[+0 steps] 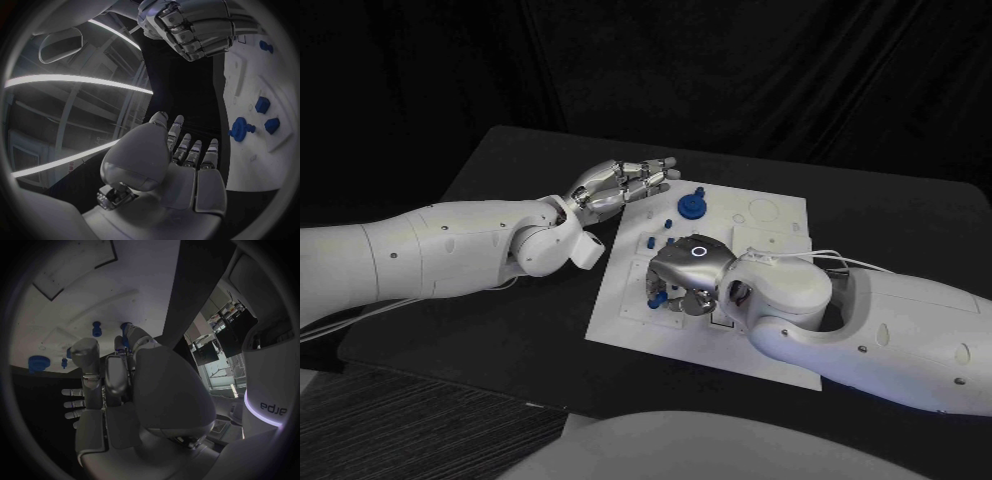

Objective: Assemble the parts on the task board

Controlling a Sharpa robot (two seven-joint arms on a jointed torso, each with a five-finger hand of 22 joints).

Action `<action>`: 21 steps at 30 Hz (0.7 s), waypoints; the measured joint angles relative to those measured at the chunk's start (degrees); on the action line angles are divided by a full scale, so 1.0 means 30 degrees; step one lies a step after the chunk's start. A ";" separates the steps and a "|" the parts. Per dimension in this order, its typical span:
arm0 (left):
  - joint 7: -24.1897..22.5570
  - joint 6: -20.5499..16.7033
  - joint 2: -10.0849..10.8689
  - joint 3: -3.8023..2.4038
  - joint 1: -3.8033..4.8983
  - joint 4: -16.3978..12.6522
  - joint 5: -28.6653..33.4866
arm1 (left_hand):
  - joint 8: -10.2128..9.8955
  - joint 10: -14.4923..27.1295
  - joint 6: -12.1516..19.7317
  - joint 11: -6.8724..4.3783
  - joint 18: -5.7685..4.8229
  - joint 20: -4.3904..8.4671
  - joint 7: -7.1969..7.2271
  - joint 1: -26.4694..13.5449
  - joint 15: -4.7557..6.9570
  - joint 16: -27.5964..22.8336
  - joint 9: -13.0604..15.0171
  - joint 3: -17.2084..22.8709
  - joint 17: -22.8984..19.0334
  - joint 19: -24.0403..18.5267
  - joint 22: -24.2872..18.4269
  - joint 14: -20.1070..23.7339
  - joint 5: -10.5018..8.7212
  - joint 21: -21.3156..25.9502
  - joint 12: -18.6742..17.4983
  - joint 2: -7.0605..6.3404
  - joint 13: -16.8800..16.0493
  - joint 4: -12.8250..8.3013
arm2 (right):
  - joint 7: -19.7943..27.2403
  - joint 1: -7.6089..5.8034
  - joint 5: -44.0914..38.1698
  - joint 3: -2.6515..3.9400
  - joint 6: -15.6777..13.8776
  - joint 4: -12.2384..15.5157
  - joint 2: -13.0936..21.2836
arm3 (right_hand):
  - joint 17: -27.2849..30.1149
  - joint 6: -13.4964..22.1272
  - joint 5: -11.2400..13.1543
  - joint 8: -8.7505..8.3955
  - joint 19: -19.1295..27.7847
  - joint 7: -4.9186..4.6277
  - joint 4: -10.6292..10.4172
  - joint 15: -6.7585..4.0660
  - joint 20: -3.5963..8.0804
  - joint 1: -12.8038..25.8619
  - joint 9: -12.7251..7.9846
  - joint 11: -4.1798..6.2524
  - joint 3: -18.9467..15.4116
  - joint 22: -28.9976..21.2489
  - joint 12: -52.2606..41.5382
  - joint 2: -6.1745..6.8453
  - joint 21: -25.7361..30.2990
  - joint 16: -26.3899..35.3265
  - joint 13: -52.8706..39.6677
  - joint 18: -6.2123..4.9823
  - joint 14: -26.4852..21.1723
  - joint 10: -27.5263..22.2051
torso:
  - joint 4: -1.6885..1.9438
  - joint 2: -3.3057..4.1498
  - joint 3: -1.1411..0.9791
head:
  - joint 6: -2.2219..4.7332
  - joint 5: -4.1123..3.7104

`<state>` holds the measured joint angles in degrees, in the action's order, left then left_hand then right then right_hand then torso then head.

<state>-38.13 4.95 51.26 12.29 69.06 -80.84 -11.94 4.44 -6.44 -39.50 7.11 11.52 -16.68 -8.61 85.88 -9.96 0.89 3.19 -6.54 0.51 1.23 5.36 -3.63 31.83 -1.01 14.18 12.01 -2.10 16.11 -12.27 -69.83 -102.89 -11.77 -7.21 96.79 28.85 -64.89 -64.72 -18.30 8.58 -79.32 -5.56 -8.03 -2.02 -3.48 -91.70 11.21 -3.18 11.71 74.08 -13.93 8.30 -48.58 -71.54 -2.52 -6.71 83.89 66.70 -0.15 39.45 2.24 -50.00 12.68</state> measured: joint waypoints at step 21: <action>0.0073 0.0110 -0.0110 0.0000 -0.0103 0.0074 0.0000 | 0.0000 -0.0072 -0.0002 0.0070 0.0001 -0.0034 -0.0002 0.0103 -0.0098 0.0002 0.0000 0.0002 0.0002 0.0225 0.0008 -0.0097 0.0002 0.0000 0.0006 0.0101 -0.0001 -0.0001 | -0.0024 0.0000 -0.0008 -0.0008 0.0165 -0.0176 -0.0332 | 0.0099 0.0333 0.0223 -0.0479 0.0208 -0.0318 0.0205 0.0003 -0.0003 0.0017 0.0003 -0.0034 0.0207 0.0000 0.0002 -0.0007 0.0041 0.0017 0.0002 0.0001 0.0001 0.0018 | 0.0005 0.0011 0.0007 | 0.0000 -0.0062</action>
<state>-37.91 5.28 50.93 12.29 68.75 -80.62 -11.94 4.44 -6.66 -39.51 7.32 11.53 -16.78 -8.62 86.19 -10.26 0.90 3.19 -6.53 0.52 1.91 5.39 -3.92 31.84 -1.01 14.20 12.32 -2.10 16.11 -12.34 -69.83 -102.91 -11.79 -6.71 96.26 27.85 -64.59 -63.72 -17.64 7.14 -78.70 -6.51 -7.42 -2.01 -3.49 -91.65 11.22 -3.28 12.33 74.08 -13.92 8.27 -48.46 -71.48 -2.52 -6.71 83.90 66.75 -0.14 39.48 2.26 -50.00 12.49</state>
